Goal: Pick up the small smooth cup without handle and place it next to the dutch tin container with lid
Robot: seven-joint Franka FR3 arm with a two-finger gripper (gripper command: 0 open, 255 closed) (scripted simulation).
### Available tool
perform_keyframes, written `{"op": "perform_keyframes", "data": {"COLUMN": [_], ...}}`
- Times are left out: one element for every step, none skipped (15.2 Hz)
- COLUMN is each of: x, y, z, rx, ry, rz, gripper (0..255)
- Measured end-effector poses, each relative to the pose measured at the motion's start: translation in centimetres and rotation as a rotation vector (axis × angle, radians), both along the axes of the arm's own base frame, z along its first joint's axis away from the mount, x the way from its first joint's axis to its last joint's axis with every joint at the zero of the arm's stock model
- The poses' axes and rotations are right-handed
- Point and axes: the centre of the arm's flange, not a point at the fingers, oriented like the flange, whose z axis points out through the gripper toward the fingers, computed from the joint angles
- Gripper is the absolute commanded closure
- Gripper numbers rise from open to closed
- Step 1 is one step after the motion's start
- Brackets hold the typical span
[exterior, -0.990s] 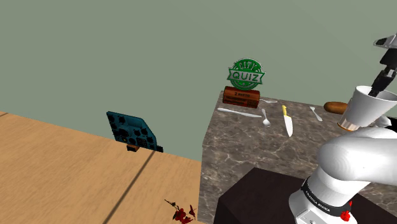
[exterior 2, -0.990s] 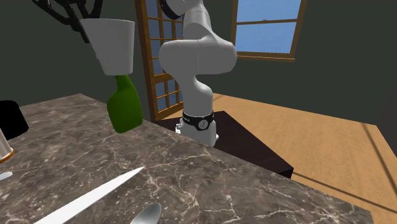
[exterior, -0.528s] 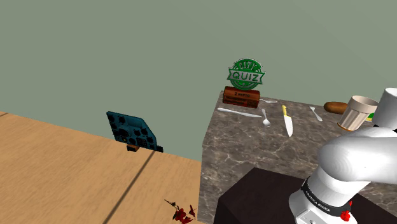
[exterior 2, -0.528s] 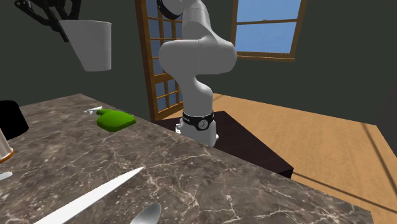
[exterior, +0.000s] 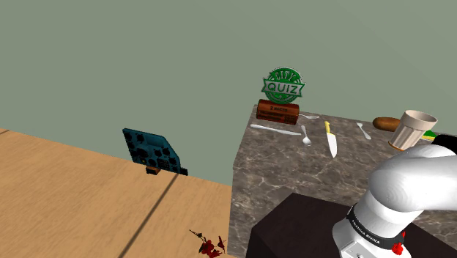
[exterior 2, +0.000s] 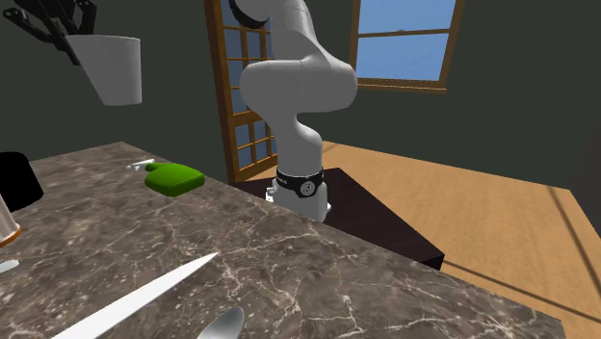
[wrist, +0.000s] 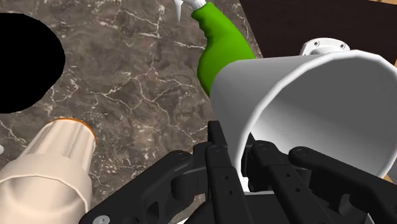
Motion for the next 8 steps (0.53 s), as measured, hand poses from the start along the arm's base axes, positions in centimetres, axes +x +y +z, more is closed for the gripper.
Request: {"op": "perform_keyframes", "data": {"x": [-0.2,-0.4,-0.4,-0.4,-0.4,-0.4,-0.4,-0.4], "y": [-0.1,-0.2,-0.2,-0.3,-0.3,-0.3,-0.2,-0.2], "z": [-0.4,-0.9,-1.5,-2.0,-2.5,-2.9,-3.5,-4.1], "rx": [0.0,0.0,0.0,0.0,0.0,0.0,0.0,0.0], "ry": [0.0,0.0,0.0,0.001,0.001,0.001,0.001,0.001], "rz": [0.0,0.0,0.0,0.0,0.0,0.0,0.0,0.0], "gripper": [255,255,255,255,255,255,255,255]}}
